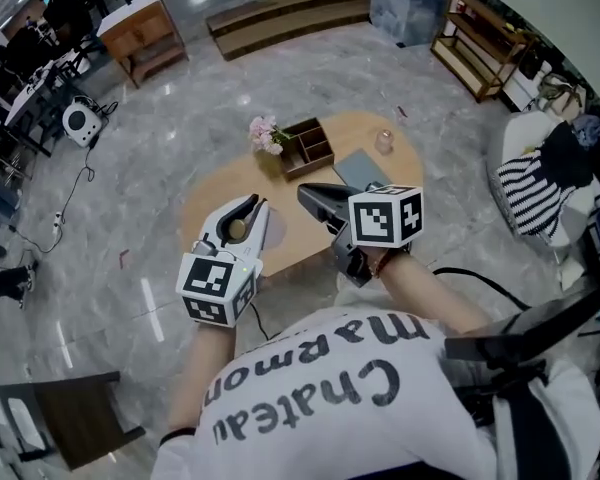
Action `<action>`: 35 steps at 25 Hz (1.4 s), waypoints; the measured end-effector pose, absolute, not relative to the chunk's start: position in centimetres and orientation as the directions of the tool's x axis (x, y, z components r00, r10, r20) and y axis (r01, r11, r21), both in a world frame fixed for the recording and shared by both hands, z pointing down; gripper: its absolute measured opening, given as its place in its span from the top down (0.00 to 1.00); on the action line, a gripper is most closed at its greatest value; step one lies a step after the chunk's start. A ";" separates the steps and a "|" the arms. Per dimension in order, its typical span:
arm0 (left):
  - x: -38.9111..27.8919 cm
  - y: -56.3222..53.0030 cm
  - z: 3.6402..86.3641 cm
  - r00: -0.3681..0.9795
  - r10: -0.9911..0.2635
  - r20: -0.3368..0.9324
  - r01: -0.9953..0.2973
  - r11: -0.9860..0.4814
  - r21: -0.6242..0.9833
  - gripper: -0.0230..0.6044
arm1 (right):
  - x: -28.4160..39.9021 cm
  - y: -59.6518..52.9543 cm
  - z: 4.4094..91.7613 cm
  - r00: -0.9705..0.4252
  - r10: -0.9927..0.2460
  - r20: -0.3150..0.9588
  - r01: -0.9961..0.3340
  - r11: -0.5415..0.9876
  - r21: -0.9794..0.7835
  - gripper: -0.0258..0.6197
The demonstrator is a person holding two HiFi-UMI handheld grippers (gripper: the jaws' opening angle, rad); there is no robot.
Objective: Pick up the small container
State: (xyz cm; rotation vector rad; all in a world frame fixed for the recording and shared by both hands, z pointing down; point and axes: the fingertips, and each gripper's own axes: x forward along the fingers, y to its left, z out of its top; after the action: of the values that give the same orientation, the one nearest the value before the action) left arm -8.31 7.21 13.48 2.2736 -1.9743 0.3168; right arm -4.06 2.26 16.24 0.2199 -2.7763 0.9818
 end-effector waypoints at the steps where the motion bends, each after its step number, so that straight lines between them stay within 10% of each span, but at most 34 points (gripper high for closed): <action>1: -8.3 7.6 13.7 0.127 -0.965 0.231 -0.989 -0.142 -0.049 0.87 | -4.0 2.6 16.6 -0.968 -0.080 0.238 -0.210 0.776 -0.595 0.94; 35: -8.7 9.8 16.5 0.114 -0.964 0.242 -0.993 -0.119 -0.005 0.87 | -1.3 1.4 20.9 -0.911 -0.181 0.370 -0.371 0.750 -0.548 0.94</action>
State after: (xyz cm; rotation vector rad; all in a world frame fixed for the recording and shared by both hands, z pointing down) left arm -8.68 9.75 16.48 2.2212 -1.9724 0.2776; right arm -1.27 1.43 20.90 0.4295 -2.6553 0.9219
